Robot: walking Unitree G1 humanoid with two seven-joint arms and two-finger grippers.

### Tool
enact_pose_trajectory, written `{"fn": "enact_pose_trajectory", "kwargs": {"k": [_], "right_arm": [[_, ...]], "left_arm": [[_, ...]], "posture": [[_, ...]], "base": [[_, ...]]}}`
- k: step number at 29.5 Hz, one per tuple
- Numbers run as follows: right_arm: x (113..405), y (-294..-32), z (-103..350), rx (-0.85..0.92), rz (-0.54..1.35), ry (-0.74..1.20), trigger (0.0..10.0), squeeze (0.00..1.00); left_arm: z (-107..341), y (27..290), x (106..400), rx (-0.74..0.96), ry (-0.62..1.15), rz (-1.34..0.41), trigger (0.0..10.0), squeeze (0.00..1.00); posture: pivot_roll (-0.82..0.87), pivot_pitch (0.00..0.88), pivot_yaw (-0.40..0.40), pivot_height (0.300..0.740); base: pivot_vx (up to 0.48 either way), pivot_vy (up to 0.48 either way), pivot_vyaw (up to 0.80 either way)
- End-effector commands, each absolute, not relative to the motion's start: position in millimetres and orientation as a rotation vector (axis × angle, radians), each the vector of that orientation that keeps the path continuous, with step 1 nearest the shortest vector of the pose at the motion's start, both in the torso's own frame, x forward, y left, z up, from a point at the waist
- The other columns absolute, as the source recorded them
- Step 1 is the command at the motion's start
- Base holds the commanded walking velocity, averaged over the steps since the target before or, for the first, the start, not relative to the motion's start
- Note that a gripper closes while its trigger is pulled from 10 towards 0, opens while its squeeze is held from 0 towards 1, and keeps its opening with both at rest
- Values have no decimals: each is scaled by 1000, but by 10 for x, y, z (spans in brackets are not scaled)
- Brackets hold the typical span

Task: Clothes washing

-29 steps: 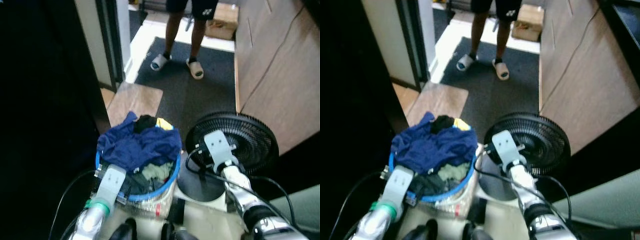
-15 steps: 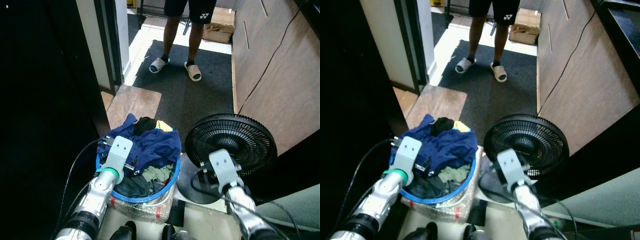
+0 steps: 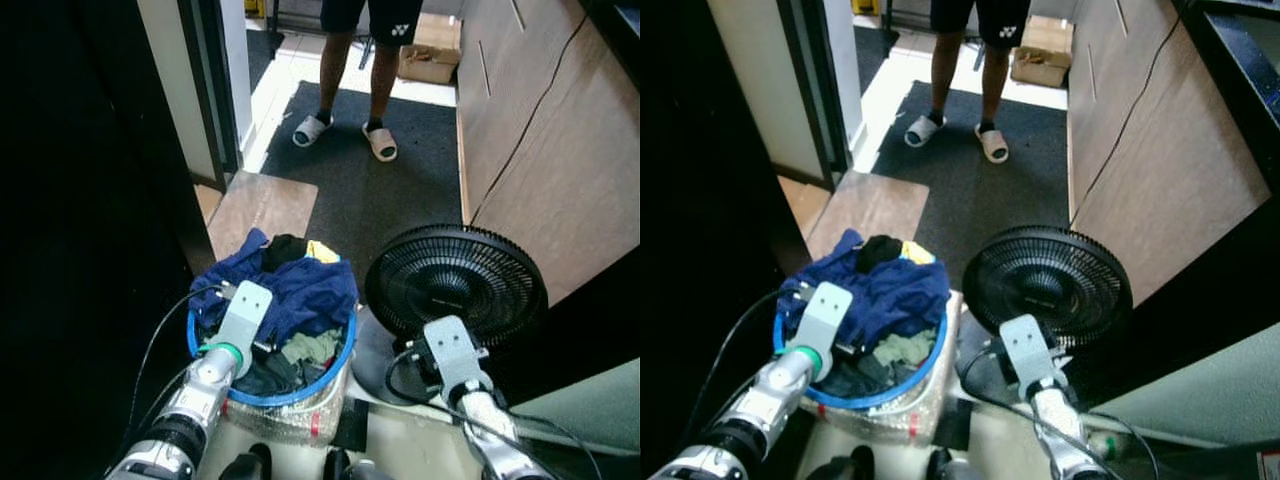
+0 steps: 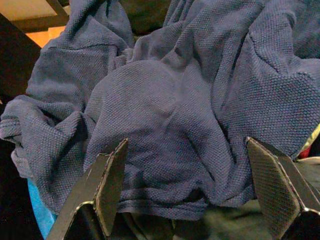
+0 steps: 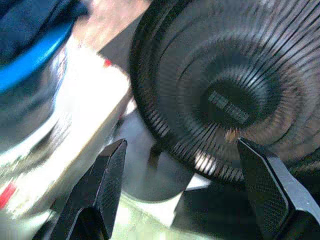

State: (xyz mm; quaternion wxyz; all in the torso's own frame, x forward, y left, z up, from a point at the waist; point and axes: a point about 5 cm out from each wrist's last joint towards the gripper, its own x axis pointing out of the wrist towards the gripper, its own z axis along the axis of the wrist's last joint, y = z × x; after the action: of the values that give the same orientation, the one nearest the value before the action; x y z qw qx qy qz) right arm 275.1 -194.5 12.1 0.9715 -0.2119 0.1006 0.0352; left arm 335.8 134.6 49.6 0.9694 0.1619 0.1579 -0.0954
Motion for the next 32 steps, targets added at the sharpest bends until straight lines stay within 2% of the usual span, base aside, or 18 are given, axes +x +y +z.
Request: {"fn": "enact_pose_trajectory", "kwargs": {"k": [1, 12, 22, 28, 32], "right_arm": [[2635, -1927, 19, -426, 91, 241, 10000, 0], [2209, -1728, 78, -245, 18, 136, 10000, 0], [2035, -1604, -26, -248, 60, 188, 10000, 0], [1845, -1565, -106, -247, 96, 259, 10000, 0], [1834, -1543, -120, -247, 100, 273, 10000, 0]], "left_arm": [[370, 1320, 3268, 329, 357, -214, 10000, 0], [373, 1131, 3227, 292, 307, -284, 10000, 0], [342, 1054, 3179, 293, 302, -323, 10000, 0], [306, 1095, 3123, 290, 305, -325, 10000, 0], [285, 1132, 3091, 291, 310, -320, 10000, 0]], "posture": [[42, 257, 44, 740], [36, 253, 59, 740], [33, 265, 75, 740], [54, 333, 89, 740], [61, 342, 92, 740]], "base": [[0, 0, 0], [0, 0, 0], [0, 0, 0], [0, 0, 0], [0, 0, 0]]}}
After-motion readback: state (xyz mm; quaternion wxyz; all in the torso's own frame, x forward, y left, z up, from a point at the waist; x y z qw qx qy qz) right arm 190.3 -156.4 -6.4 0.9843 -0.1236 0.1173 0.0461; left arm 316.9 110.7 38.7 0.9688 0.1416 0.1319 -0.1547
